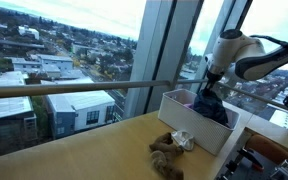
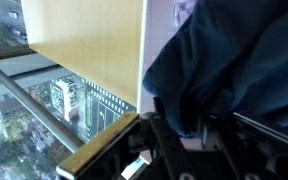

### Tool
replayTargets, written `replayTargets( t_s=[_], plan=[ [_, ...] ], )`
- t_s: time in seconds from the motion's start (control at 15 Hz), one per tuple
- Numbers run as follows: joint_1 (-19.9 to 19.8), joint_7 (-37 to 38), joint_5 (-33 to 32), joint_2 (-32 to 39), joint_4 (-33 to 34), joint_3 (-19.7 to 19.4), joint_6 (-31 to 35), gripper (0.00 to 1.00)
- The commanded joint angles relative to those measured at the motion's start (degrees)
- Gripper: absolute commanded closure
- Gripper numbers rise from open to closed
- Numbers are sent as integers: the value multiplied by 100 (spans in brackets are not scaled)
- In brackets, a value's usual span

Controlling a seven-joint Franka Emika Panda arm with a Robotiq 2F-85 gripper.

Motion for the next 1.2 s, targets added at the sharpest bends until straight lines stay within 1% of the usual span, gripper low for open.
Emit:
replayTargets(
  t_s=[0.0,0.2,0.33,0.67,0.93,1.13],
  plan=[
    [209,-22,70,29,42,-46,-193,38],
    [345,-13,83,-178,-109,13,-278,16],
    [511,33,56,-355,-235,101,-380,2],
    [884,-61,214,-699,-550,490,-329,0],
    [1207,29,394,-620,-683,817,-322,0],
    [1441,135,528,-408,-709,996,-330,0]
  ],
)
